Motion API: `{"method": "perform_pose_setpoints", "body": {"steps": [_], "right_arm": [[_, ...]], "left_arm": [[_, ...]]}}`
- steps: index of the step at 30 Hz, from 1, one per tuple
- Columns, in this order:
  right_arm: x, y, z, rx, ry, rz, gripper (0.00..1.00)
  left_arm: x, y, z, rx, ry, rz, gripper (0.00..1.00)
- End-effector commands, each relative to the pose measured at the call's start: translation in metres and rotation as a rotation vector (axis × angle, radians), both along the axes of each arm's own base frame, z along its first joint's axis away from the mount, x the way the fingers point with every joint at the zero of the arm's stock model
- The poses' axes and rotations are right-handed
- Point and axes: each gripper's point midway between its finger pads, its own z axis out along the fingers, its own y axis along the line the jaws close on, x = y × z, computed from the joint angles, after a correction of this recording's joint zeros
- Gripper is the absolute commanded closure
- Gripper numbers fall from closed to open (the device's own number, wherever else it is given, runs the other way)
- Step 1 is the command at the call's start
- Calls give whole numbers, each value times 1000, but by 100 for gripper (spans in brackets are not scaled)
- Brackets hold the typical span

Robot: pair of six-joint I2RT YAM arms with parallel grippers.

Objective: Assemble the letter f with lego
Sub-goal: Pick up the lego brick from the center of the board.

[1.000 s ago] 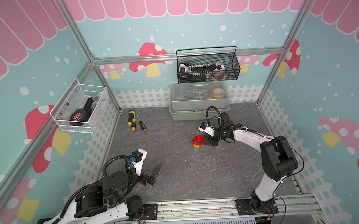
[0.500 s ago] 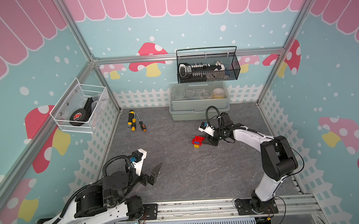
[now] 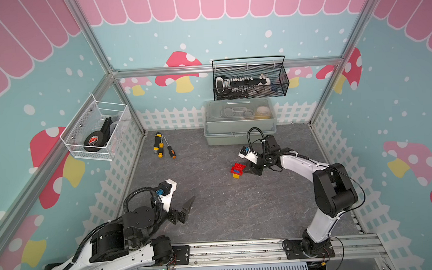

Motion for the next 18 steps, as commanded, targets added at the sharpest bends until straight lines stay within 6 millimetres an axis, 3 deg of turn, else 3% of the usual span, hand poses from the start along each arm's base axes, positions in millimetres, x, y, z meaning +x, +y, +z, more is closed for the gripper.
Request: {"method": "perform_pose_setpoints", "body": {"steps": [1,18], "right_arm": [[-3,4,3,25,31,32,65],[-16,7,34,161,94,62,66]], "left_arm": [[0,5,-4,-4,7,16,1],[-1,3,-4,-5,9,5,1]]}}
